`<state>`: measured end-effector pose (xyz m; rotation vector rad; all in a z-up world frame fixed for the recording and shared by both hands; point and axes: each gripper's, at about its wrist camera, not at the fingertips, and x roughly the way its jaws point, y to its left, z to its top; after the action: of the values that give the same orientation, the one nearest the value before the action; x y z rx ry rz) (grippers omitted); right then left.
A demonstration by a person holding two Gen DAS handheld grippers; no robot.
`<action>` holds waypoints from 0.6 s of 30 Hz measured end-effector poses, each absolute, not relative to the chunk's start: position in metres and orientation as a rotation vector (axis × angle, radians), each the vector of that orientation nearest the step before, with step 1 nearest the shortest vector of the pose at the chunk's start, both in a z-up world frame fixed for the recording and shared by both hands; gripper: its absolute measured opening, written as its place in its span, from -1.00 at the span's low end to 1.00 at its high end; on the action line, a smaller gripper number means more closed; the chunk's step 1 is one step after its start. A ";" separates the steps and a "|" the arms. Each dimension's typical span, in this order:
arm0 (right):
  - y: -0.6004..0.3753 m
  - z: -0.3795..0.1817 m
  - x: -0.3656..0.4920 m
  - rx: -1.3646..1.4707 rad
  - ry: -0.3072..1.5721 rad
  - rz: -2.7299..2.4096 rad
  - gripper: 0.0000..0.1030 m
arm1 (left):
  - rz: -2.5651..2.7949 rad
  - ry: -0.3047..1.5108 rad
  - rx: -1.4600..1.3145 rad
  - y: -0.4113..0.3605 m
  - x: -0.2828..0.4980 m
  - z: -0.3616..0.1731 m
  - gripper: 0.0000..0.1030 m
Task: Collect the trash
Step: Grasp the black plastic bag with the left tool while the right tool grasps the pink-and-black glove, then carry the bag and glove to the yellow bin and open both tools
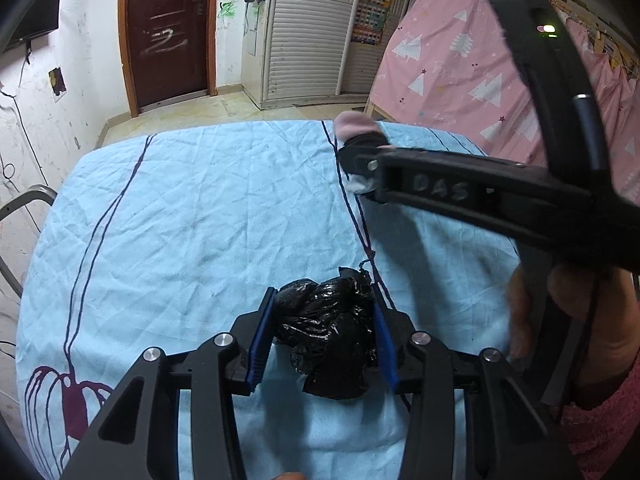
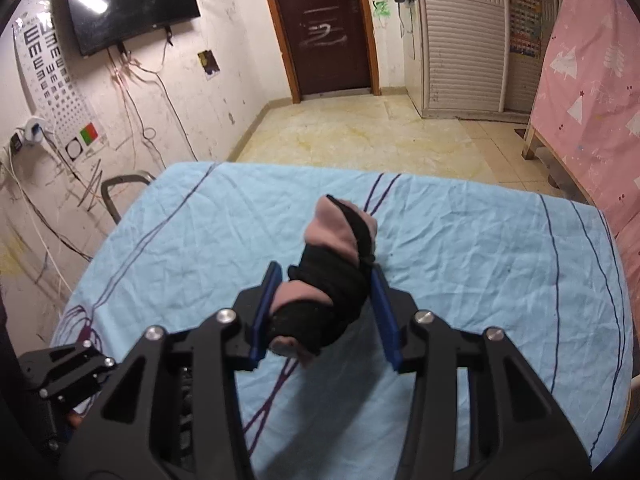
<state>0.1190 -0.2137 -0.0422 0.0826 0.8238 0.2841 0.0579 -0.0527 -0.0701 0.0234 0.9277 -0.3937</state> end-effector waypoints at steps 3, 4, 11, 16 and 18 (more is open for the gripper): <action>-0.222 -0.034 0.112 0.097 0.797 0.281 -0.18 | -0.386 0.910 0.030 -0.055 0.055 -0.063 -0.30; -0.226 -0.031 0.109 0.104 0.787 0.279 -0.18 | -0.382 0.900 0.034 -0.056 0.053 -0.059 -0.30; -0.259 -0.012 0.086 0.156 0.713 0.242 -0.18 | -0.367 0.842 0.060 -0.068 0.041 -0.034 -0.30; -0.291 0.001 0.068 0.189 0.662 0.206 -0.17 | -0.373 0.813 0.092 -0.086 0.036 -0.019 -0.30; -0.302 0.004 0.062 0.200 0.643 0.191 -0.17 | -0.380 0.804 0.111 -0.095 0.033 -0.014 -0.30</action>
<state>0.0615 -0.3020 0.0039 0.2001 0.6434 0.1911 0.0329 -0.0953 -0.0143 0.1111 0.8043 -0.3804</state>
